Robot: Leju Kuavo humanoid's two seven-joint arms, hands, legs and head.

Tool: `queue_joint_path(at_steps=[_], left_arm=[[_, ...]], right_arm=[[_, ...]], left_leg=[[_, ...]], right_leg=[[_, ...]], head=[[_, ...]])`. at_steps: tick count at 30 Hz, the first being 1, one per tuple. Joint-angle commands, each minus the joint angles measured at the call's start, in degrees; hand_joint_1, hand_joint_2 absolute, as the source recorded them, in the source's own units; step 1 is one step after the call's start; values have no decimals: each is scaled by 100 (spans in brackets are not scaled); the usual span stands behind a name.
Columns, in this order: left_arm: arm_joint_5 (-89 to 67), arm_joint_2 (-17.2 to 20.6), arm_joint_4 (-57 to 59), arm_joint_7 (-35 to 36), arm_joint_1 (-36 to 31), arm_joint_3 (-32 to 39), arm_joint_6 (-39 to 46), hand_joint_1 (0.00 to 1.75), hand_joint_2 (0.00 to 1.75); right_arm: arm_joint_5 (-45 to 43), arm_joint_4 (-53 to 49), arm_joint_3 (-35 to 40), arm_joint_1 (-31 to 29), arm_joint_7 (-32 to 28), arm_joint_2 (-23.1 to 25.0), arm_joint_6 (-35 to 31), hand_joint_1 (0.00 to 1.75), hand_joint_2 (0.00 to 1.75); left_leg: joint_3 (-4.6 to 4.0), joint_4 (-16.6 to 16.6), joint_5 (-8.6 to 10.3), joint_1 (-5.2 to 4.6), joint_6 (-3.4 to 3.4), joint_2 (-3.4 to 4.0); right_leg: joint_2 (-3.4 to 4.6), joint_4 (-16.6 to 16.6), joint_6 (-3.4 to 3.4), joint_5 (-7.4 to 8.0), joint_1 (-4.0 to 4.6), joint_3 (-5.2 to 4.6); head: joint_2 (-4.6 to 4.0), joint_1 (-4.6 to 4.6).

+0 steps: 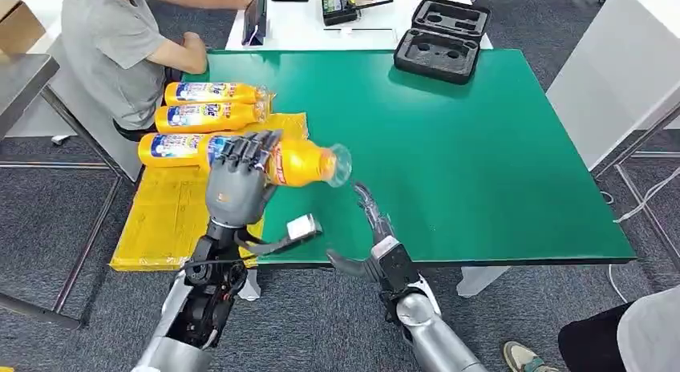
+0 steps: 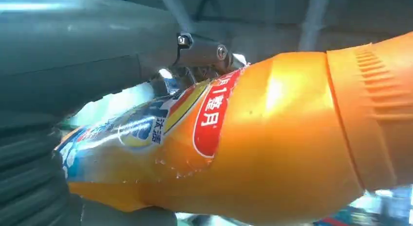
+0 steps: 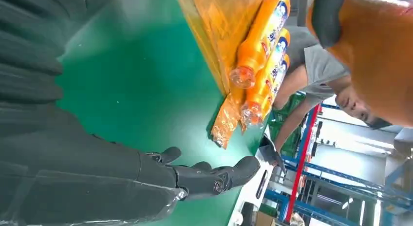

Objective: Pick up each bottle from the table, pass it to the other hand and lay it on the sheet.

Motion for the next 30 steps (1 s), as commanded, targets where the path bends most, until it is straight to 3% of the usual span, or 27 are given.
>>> queue_joint_path(at_steps=[1, 3, 6, 10, 20, 30], left_arm=[[-58, 842, 1893, 1755, -1280, -1507, 212, 175, 175], [-58, 855, 2174, 1748, -1434, -1500, 212, 175, 175], [-58, 695, 3492, 2133, -1981, -1858, 212, 175, 175], [-58, 669, 4042, 2291, -2291, -1998, -198, 175, 175], [-58, 734, 4363, 2403, -2571, -2419, -675, 175, 175], [-58, 902, 4517, 2861, -2915, -2396, -799, 175, 175]], right_arm=[[-31, 99, -142, -175, 15, 8, 17, 0, 175], [-31, 91, -148, -176, 15, 9, 18, 0, 175], [-40, 50, -184, -151, 15, 17, 51, 0, 175], [-50, 96, -221, -181, 15, 58, 103, 0, 175], [-51, 130, -227, -184, 15, 104, 162, 0, 175], [-26, 153, -242, -146, 15, 97, 121, 0, 175]], left_leg=[[2, 0, 4, 2, -7, -10], [2, 1, 5, 5, -9, -20], [3, 2, 3, 6, -9, -9], [2, 4, 3, 4, -6, -9], [4, 7, -1, 11, -10, 5], [-6, 6, 2, 6, -6, 3]], right_leg=[[-11, 1, -7, 0, 2, 5], [-20, 0, -9, -1, 5, 9], [-9, -1, -9, 1, 6, 7], [-8, 1, -7, 0, 5, 6], [3, 1, -12, 1, 12, 6], [2, 4, -7, 2, 7, -4]], head=[[0, 2], [0, 2], [0, 2], [0, 0], [0, 2], [0, 2]])
